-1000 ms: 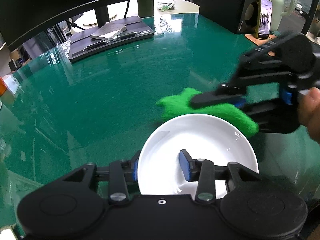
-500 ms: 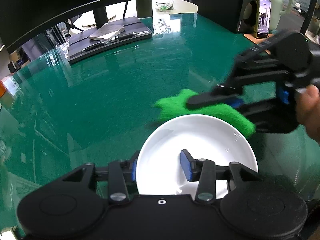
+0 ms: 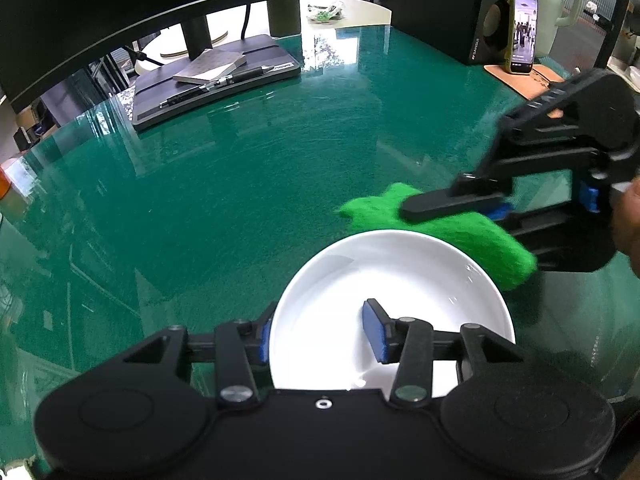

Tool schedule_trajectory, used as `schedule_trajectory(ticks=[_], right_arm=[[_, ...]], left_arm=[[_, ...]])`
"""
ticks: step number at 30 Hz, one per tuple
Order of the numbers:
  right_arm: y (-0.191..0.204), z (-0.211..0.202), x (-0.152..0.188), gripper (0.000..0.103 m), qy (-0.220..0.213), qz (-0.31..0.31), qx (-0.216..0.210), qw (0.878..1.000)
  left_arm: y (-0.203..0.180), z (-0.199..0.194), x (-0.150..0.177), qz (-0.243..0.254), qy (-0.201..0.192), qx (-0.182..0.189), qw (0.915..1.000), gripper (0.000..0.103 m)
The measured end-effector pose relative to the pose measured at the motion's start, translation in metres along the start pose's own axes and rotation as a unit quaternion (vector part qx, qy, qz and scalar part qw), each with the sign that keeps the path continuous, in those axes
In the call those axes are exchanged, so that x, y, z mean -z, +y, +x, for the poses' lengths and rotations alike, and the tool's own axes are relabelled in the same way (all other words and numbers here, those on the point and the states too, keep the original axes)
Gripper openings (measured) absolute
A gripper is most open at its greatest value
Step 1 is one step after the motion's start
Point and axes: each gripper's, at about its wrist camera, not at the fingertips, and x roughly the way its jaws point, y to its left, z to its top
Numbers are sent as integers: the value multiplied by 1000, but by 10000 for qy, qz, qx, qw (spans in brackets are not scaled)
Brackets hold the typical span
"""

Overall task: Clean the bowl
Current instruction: 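Slide the green cloth back and forth along the bowl rim with the right tool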

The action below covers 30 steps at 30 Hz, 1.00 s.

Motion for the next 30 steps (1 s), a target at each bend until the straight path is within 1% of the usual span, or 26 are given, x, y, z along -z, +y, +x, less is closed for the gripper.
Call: schedule_trajectory(ticks=[2, 5, 8, 13, 17, 21, 26, 30], right_arm=[[9, 16, -2, 7, 107, -106, 36, 9999], [16, 25, -1, 7, 217, -237, 53, 9995], [14, 19, -1, 7, 221, -244, 18, 9995], [-5, -9, 0, 7, 16, 43, -27, 10000], [-10, -16, 1, 7, -39, 125, -12, 9999], [-5, -2, -1, 7, -3, 89, 33, 10000], [9, 24, -4, 7, 206, -105, 80, 9997], [9, 22, -4, 7, 247, -157, 60, 9996]], left_arm=[[0, 0, 0, -19, -2, -7, 10000, 44], [0, 0, 0, -38, 3, -23, 10000, 44], [1, 0, 0, -65, 7, -15, 10000, 45], [0, 1, -2, 17, 26, 12, 10000, 45], [0, 1, -2, 47, 26, 34, 10000, 46], [-1, 1, -2, 39, 23, 35, 10000, 46], [-1, 1, -1, -31, 13, 9, 10000, 47], [-1, 1, -1, -49, 13, -3, 10000, 47]])
